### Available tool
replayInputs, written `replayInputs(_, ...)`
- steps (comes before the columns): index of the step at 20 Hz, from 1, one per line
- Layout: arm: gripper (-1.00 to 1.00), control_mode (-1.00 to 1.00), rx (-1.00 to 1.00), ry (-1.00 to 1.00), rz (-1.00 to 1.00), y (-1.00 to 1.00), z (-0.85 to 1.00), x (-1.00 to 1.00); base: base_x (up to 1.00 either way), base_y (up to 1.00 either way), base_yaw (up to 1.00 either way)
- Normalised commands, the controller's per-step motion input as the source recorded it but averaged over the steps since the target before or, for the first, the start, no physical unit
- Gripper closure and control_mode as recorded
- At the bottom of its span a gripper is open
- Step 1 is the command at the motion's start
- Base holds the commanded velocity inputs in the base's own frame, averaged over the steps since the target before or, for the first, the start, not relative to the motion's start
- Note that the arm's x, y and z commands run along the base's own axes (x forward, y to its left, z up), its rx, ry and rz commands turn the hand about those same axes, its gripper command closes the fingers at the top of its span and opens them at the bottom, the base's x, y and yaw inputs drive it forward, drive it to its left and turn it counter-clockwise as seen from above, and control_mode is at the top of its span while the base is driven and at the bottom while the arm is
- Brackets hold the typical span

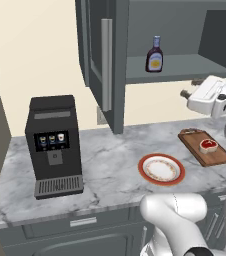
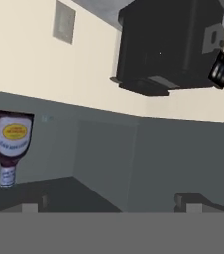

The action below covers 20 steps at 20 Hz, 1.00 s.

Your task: Pick the steak from the plate and place it on the cutting board. Then pick the condiment bottle from the cabinet and place it next to the cutting board.

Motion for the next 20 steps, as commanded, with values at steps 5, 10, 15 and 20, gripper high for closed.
replayInputs(5,-1.00,-1.00,0.00,0.01,-0.01,0.00,0.24,0.00,0.00,0.00,0.00)
replayInputs(10,-1.00,-1.00,0.00,0.00,-0.01,0.05,0.18,0.01,0.00,0.00,0.00)
replayInputs(15,-1.00,-1.00,0.00,0.00,0.00,0.13,0.07,0.01,0.00,0.00,0.00)
replayInputs(20,-1.00,-1.00,0.00,0.00,0.00,0.14,0.00,0.05,0.00,0.00,0.00)
